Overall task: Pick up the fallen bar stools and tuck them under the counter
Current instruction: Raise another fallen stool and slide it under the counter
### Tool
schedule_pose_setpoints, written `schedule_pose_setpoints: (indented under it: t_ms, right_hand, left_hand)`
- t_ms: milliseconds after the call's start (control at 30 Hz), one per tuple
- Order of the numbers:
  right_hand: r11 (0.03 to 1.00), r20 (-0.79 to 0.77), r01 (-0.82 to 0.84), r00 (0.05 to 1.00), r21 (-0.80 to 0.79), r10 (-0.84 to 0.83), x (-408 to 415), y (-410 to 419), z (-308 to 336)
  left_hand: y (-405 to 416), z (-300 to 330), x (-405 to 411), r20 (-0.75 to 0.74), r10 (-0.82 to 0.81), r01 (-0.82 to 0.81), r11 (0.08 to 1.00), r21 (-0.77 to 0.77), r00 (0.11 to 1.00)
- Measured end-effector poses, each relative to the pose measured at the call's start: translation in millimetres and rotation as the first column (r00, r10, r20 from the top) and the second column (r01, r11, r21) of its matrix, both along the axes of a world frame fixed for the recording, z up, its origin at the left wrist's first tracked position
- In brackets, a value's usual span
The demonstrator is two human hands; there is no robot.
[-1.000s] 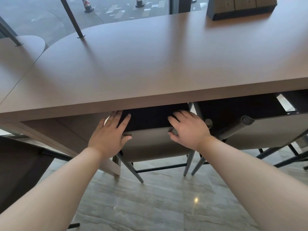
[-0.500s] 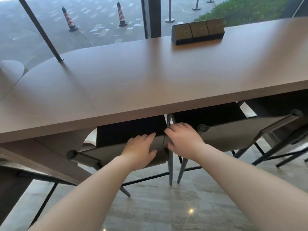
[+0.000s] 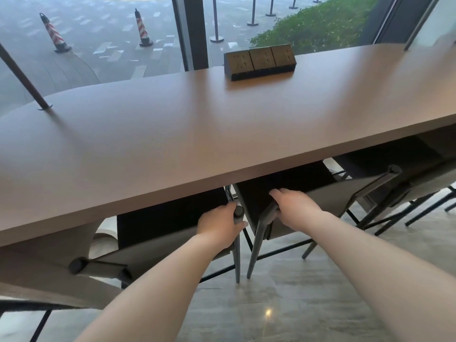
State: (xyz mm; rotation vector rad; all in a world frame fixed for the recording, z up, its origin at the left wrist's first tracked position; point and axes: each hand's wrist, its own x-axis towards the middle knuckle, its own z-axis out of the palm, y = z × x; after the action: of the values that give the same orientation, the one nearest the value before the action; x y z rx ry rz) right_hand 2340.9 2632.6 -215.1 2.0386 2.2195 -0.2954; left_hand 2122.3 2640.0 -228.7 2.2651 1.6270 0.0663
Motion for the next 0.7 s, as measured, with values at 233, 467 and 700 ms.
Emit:
schedule_pose_setpoints:
  t_ms: [233,467,700]
  right_hand:
    - [0.999,0.111,-0.023,0.994,-0.029,0.026,4,5,6]
    - [0.998,0.139,-0.06,0.988,-0.025,0.063,5,9,9]
    - [0.995,0.114,-0.095,0.989,-0.028,0.098,12,10,7]
  left_hand:
    - [12,-9,2,-0.143,-0.086,0.102,0.988,0.113,0.986]
    - [16,-8,-1,-0.158,-0.129,0.152,0.978,0.144,0.979]
    - [10,-11,2,-0.195,-0.121,0.153,0.976,0.157,0.973]
